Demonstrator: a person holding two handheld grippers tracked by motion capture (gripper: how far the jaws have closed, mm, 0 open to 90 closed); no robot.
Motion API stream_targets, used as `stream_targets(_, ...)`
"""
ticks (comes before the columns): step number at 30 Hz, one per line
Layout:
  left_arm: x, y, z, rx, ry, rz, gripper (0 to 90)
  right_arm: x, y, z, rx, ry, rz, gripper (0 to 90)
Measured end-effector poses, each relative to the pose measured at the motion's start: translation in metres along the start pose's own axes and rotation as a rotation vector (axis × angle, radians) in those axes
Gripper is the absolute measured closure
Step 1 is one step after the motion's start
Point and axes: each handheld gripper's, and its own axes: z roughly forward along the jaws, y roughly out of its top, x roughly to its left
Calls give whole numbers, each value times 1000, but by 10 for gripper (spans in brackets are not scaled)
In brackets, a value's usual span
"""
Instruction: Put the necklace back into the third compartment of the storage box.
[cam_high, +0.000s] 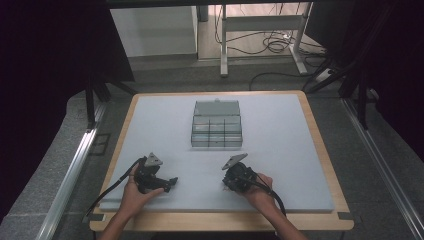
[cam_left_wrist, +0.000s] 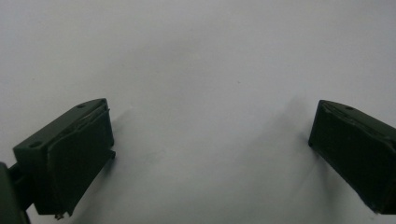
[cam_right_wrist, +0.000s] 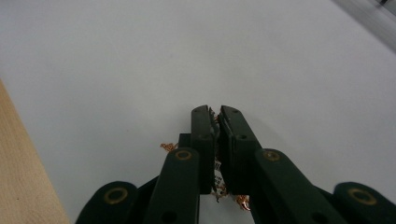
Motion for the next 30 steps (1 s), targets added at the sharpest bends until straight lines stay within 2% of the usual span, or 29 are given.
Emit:
stream_targets(8,0,0,0,1,0,0,0,-1,0,-2,-4,-2,-2,853)
stream_targets(9,0,0,0,1,0,0,0,-4,1,-5,-23,-6,6,879)
stream_targets(15,0,0,0,1,-1,0,0,-12,1,-18,-69,11,51,879)
stream_targets(20,0,0,0,1,-1,0,0,-13,1,-21,-80,24,56,880)
stream_targets(30,0,0,0,2,-1,0,0,-14,5,-39,-140,39,64,880)
